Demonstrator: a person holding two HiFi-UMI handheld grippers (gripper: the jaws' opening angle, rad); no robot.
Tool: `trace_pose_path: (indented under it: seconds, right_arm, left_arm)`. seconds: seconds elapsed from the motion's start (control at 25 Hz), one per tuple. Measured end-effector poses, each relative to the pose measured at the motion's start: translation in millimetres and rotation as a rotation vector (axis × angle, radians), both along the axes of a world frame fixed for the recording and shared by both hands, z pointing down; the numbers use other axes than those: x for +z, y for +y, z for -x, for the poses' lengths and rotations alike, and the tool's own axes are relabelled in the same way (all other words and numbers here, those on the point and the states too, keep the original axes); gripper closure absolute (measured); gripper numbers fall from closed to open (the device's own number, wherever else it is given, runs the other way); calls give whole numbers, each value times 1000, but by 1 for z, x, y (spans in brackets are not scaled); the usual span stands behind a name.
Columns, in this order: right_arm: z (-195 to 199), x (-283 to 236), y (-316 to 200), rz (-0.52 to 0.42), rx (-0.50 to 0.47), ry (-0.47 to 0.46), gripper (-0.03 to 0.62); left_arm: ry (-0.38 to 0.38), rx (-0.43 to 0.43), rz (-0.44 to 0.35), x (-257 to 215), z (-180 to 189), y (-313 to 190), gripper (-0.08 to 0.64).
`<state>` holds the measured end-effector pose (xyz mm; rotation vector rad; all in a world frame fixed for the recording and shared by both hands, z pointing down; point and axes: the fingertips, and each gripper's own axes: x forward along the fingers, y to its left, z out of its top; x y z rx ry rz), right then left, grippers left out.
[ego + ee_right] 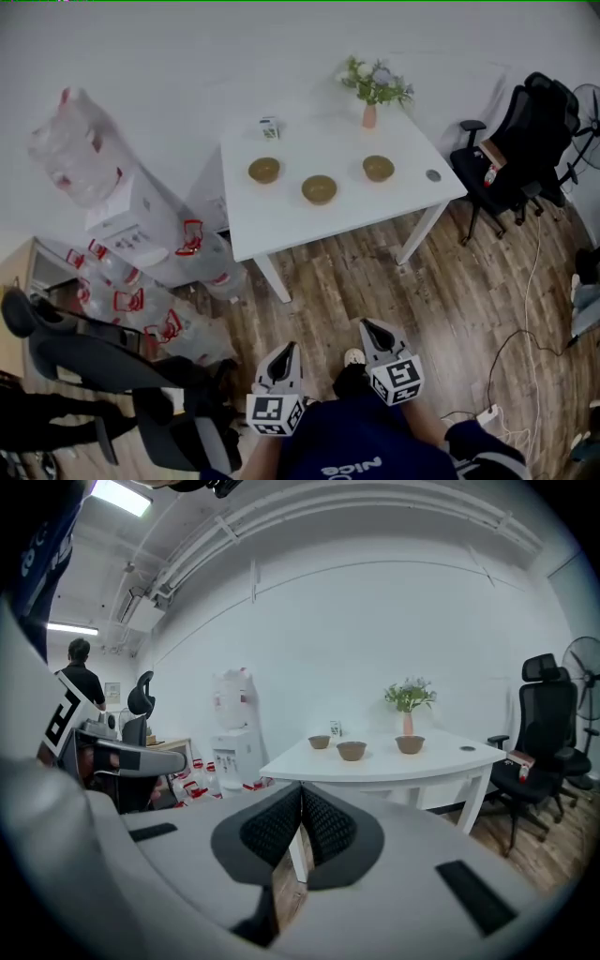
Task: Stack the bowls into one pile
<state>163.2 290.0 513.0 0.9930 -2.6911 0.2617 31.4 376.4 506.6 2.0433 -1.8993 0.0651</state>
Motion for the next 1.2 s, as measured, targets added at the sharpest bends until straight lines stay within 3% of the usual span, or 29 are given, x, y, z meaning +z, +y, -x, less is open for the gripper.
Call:
trace_pose_path:
  seconds: [0.4, 0.6, 1.2]
  right_arm:
    - [-4, 8, -100, 61, -108, 19, 569]
    - [-14, 25, -127, 131, -151, 40, 569]
    - [-32, 32, -162, 168, -82, 6, 569]
  left_arm:
    - [-19, -99, 16, -2, -20, -86, 537]
    - [-31, -197, 59, 6, -22, -112, 537]
    - [0, -81, 74, 19, -44, -166, 537]
